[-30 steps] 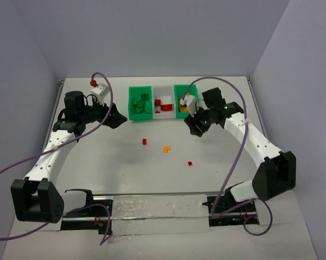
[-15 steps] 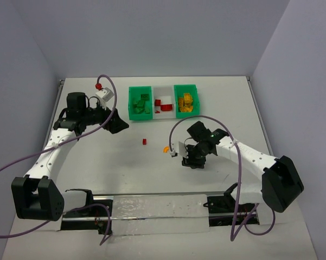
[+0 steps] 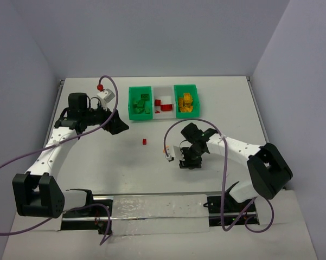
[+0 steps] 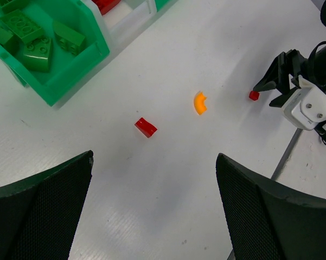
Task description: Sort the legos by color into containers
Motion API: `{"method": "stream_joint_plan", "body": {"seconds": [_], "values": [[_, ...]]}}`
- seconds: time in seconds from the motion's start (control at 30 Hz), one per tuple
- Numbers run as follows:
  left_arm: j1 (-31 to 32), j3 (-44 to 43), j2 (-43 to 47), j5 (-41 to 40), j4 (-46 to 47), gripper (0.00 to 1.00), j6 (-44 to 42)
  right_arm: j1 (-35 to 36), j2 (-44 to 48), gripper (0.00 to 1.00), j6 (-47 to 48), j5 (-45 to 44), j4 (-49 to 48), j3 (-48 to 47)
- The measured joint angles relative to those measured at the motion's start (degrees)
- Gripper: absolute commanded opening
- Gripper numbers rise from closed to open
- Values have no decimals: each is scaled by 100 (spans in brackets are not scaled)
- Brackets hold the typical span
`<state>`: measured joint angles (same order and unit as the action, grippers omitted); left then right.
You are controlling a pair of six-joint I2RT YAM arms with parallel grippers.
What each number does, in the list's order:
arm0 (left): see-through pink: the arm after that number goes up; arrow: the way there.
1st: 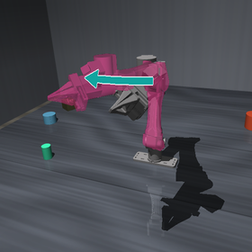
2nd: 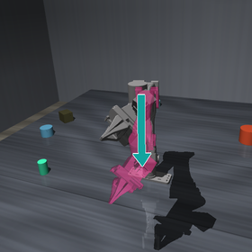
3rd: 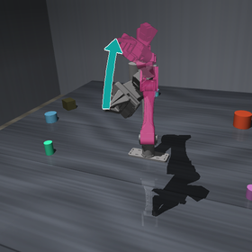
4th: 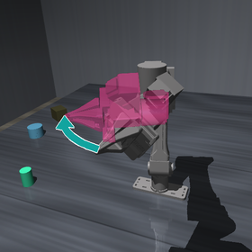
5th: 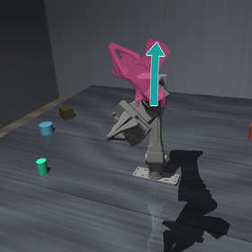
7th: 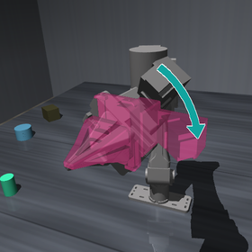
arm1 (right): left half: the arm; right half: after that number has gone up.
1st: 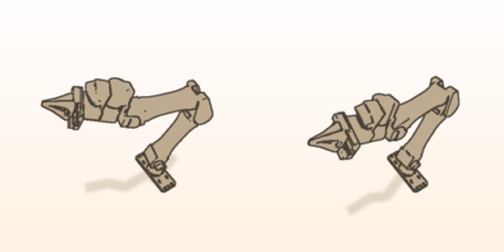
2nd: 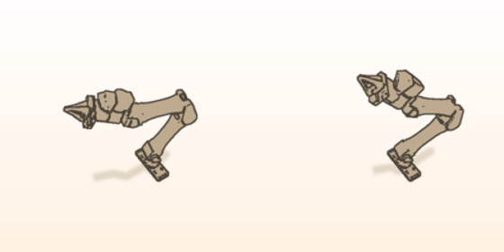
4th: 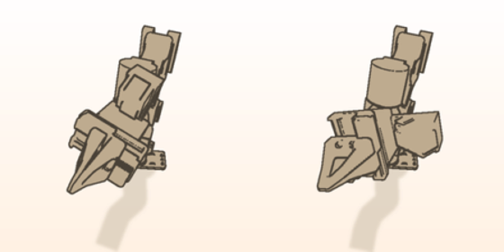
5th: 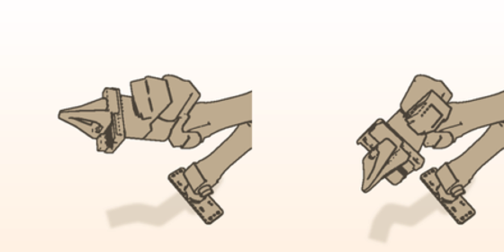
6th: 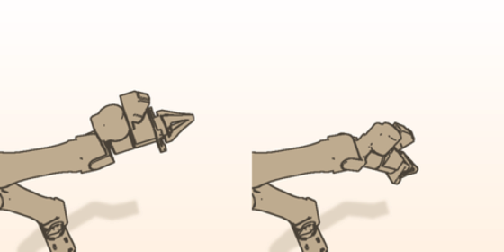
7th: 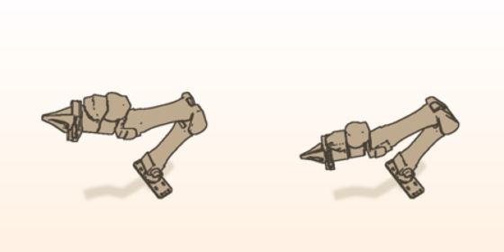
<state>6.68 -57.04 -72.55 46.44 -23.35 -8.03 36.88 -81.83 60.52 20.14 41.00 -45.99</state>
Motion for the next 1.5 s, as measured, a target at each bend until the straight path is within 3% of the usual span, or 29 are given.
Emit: {"method": "stream_joint_plan", "body": {"seconds": [0.27,0.37,0.47,0.7,0.83,0.97,1.1,1.23,1.43,1.5], "values": [[0,-2,-83,0,-7,99,-27,2,-418,52,49,-146,-207,2],[0,0,-83,-6,-11,99,-50,2,-526,34,49,-164,-310,-11],[0,0,-83,-19,-26,99,-101,2,-543,24,48,-183,-388,-18],[0,0,-102,-35,-28,99,-136,40,-544,11,23,-318,-356,-92],[0,0,-177,-32,-9,99,-123,39,-621,7,-249,-278,-29,-868],[0,-7,-281,-28,24,99,-38,-53,-1241,6,-781,-49,-57,-2889],[0,-13,-313,-29,186,99,157,-336,-2290,6,-1613,95,-692,-5011],[0,-38,-311,-37,413,99,317,-639,-3319,9,-2389,-59,-1247,-6204],[0,-158,-311,-87,512,99,336,-931,-4609,25,-3074,-412,-1462,-6928],[0,-162,-311,-110,526,99,334,-990,-4779,42,-3176,-484,-1460,-6915]]}}
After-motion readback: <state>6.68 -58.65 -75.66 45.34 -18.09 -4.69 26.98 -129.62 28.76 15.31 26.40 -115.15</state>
